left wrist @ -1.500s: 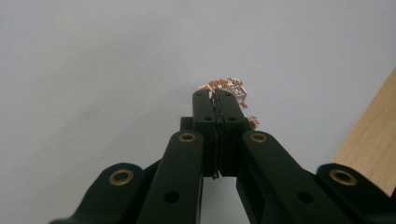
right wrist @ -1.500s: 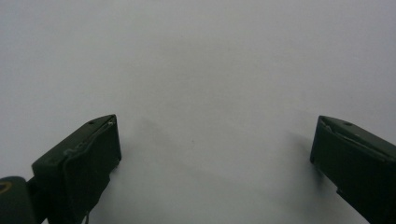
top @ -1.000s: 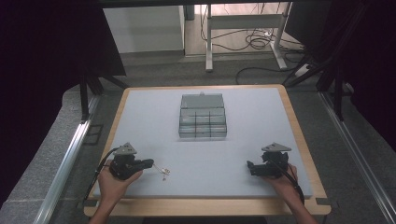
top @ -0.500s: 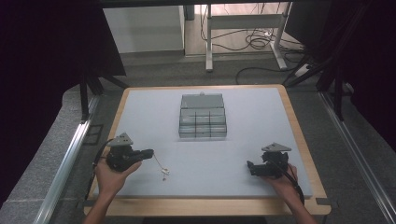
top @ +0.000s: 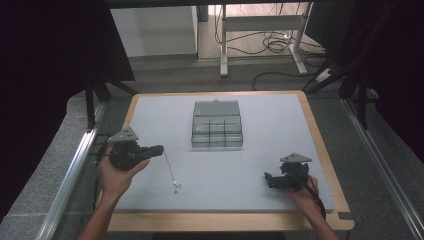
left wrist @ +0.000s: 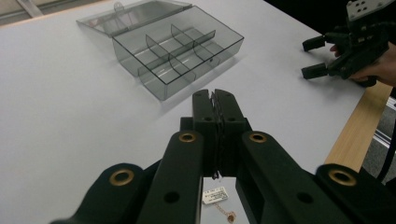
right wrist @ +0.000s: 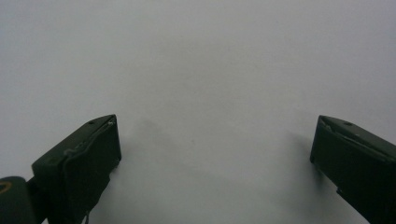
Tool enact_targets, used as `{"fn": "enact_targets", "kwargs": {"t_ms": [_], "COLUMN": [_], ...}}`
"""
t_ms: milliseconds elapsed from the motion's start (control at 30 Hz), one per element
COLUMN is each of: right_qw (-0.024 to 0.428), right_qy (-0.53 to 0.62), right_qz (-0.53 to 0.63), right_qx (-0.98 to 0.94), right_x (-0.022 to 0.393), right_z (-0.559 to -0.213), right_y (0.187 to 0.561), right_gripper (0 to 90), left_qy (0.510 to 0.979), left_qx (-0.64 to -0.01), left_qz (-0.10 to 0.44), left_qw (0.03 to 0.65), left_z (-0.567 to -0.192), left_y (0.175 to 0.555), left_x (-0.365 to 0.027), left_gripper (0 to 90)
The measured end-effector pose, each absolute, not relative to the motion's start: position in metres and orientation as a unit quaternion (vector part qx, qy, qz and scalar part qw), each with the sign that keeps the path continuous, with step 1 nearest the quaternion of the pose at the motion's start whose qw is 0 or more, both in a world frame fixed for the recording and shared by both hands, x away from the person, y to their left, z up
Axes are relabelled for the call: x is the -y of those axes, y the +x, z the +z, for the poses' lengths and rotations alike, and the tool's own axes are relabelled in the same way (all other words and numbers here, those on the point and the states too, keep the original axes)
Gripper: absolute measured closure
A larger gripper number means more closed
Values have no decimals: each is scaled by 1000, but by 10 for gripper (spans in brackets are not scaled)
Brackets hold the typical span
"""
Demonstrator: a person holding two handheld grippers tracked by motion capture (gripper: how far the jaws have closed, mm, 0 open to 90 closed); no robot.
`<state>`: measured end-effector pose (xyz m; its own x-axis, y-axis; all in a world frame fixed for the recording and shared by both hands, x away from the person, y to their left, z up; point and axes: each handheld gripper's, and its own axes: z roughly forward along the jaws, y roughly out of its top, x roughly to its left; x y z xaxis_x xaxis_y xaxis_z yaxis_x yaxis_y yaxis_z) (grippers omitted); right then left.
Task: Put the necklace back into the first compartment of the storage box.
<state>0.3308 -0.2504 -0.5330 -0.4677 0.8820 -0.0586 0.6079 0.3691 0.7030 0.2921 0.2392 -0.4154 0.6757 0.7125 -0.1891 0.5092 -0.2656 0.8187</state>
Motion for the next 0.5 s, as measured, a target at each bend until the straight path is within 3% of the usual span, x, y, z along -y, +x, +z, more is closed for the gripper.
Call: {"fn": "enact_targets", "kwargs": {"t_ms": [500], "right_qw": [220], "right_qy": [467], "right_qz": [312], "right_qx": [-798], "right_x": [250], "right_z": [-533], "right_y": [331], "right_gripper": [15], "left_qy": [780], "left_qx": [-389], "left_qz": [114], "left_qw": [477], "left_z": [-399], "left_y": [300], "left_x": [-240], "left_gripper": [895]}}
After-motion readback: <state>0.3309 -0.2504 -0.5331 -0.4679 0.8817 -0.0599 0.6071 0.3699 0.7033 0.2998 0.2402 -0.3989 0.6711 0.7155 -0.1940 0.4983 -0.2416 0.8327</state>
